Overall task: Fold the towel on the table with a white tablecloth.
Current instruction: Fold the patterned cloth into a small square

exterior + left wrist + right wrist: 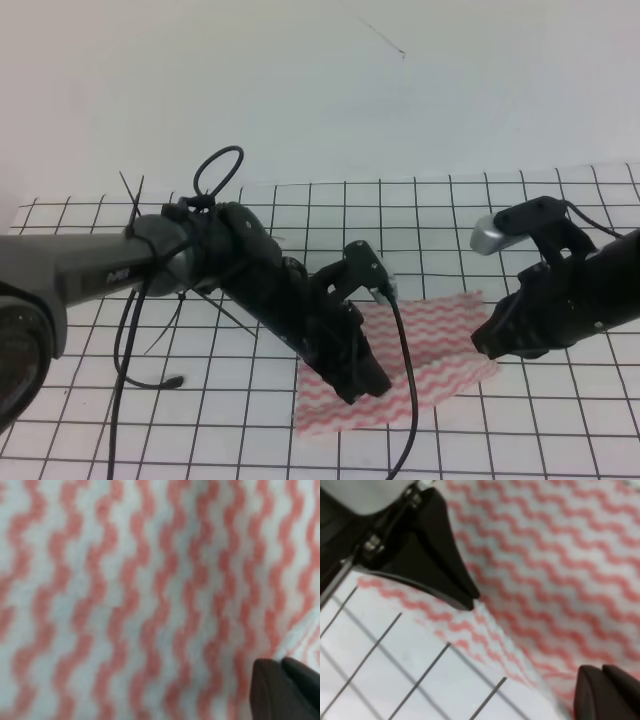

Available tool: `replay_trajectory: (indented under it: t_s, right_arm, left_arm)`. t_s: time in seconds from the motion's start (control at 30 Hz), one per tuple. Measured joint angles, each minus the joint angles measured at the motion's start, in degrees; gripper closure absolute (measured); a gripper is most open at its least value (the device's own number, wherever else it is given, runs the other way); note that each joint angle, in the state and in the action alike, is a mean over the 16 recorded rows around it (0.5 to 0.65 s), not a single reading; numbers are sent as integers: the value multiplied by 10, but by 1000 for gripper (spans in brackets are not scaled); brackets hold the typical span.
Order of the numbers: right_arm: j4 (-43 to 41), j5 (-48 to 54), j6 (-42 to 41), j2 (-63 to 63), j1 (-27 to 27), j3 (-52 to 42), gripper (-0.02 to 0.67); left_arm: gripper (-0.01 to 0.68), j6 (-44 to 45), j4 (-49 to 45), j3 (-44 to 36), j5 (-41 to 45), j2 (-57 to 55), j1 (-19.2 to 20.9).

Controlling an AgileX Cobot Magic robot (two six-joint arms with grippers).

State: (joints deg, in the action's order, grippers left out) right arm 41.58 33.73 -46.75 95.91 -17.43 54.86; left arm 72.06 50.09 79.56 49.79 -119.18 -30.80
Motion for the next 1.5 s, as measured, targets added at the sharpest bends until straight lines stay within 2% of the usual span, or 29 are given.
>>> replay_trajectory:
  t_s: [0.43,0.97,1.5]
  right_arm:
    - [0,-75,-6,7,0,0,650]
    - [-5,-120,-23,57,0,34,650]
    - [-10,-112,-21,117,23,99,650]
  left_arm:
    - [672,-55,-94,79,-13,-8,0]
    - [672,-79,-132,165,15,-43,0]
    - [672,-118,-179,191,18,-45,1]
